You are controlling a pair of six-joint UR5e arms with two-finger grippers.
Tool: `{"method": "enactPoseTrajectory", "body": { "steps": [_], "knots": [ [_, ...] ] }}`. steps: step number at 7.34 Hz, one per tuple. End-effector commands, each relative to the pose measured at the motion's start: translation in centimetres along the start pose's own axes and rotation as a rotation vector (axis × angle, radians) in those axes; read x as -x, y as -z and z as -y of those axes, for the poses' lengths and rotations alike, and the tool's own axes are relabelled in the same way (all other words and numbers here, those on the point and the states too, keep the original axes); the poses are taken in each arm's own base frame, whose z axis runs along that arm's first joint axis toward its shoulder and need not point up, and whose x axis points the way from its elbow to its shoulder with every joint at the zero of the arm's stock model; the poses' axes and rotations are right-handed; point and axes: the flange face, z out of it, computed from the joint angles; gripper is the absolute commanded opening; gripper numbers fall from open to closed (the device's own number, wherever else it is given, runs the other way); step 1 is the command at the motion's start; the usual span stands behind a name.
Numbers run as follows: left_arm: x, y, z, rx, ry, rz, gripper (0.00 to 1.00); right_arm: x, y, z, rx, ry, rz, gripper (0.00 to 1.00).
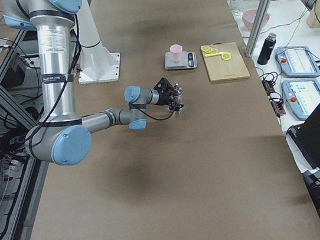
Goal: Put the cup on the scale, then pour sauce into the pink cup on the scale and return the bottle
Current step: 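Lower the dispenser onto the table and open the right gripper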
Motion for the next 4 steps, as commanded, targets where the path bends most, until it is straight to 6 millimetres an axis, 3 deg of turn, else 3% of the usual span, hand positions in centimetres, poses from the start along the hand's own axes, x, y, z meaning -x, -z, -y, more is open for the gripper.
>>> {"method": "enactPoseTrajectory", "body": {
  "steps": [1,4],
  "knots": [
    [0.0,0.0,0.0,0.000,0.000,0.000,0.97,-0.1,0.5,-0.7,0.010,-0.013,0.009,1.00],
    [0.0,0.0,0.0,0.000,0.003,0.000,0.97,-0.1,0.9,-1.8,0.030,-0.003,0.011,1.00]
  ]
}}
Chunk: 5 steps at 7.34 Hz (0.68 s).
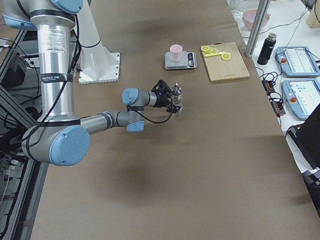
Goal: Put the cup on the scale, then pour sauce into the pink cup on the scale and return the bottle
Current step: 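Lower the dispenser onto the table and open the right gripper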
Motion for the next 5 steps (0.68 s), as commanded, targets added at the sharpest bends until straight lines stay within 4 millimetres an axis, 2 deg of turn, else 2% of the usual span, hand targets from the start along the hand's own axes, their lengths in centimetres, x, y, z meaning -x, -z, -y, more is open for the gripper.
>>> {"method": "enactPoseTrajectory", "body": {
  "steps": [1,2,4,5],
  "knots": [
    [0.0,0.0,0.0,0.000,0.002,0.000,0.97,-0.7,0.8,-1.3,0.026,0.011,-0.006,1.00],
    [0.0,0.0,0.0,0.000,0.000,0.000,0.97,-1.0,1.5,-1.6,0.037,0.014,-0.004,1.00],
    [0.1,-0.1,-0.1,0.003,0.001,0.000,0.97,-2.4,5.1,-1.7,0.074,0.020,0.001,1.00],
    [0.1,-0.1,-0.1,0.003,-0.001,0.000,0.97,-3.0,6.0,-1.8,0.084,0.023,-0.004,1.00]
  ]
}}
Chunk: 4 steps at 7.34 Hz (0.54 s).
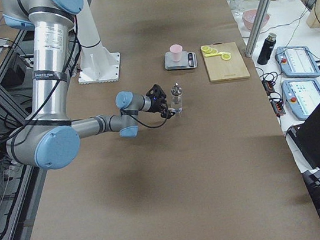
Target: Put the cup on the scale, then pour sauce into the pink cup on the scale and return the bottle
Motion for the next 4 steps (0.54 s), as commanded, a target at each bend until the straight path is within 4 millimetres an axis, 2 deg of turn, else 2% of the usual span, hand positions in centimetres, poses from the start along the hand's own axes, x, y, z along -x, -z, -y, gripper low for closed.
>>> {"method": "enactPoseTrajectory", "body": {
  "steps": [1,2,3,4],
  "knots": [
    [0.0,-0.1,0.0,0.000,-0.001,0.000,0.97,-1.1,1.8,-0.5,0.024,0.006,-0.008,1.00],
    [0.1,-0.1,0.0,0.000,-0.001,0.000,0.97,-1.7,2.4,-1.1,0.048,0.012,-0.009,1.00],
    [0.1,-0.1,0.0,0.001,0.000,0.000,0.97,-3.6,3.6,-2.4,0.099,0.021,-0.031,1.00],
    [0.1,-0.1,-0.1,0.003,-0.001,0.000,0.97,-6.1,4.4,-2.8,0.144,0.007,-0.049,1.00]
  ]
}}
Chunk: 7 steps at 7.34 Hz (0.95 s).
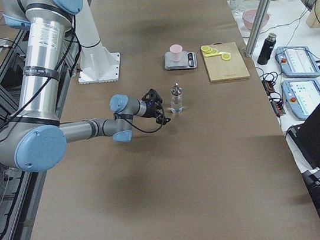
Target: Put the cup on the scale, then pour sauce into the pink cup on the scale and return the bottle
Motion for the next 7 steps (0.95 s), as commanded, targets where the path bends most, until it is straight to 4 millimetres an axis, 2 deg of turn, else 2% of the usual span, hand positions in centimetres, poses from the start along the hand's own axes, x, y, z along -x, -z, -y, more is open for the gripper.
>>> {"method": "enactPoseTrajectory", "body": {
  "steps": [1,2,3,5,6,7],
  "knots": [
    [0.0,0.0,0.0,0.000,-0.004,0.000,0.97,-6.1,1.8,0.1,0.116,-0.068,-0.032,1.00],
    [0.1,-0.1,-0.1,0.001,-0.005,0.000,0.97,-9.2,2.7,2.5,0.168,-0.134,-0.058,1.00],
    [0.1,-0.1,-0.2,0.001,-0.006,0.000,0.97,-10.9,2.4,5.9,0.197,-0.207,-0.050,1.00],
    [0.1,-0.1,-0.5,0.001,-0.007,-0.001,0.97,-13.7,2.4,9.4,0.272,-0.259,-0.066,1.00],
    [0.2,0.0,-0.4,0.003,-0.036,-0.005,0.97,-15.2,2.1,12.6,0.333,-0.277,-0.062,1.00],
    [1.3,0.4,-0.8,0.004,-0.050,-0.001,0.97,-17.4,2.2,15.2,0.393,-0.269,-0.089,1.00]
  ]
}}
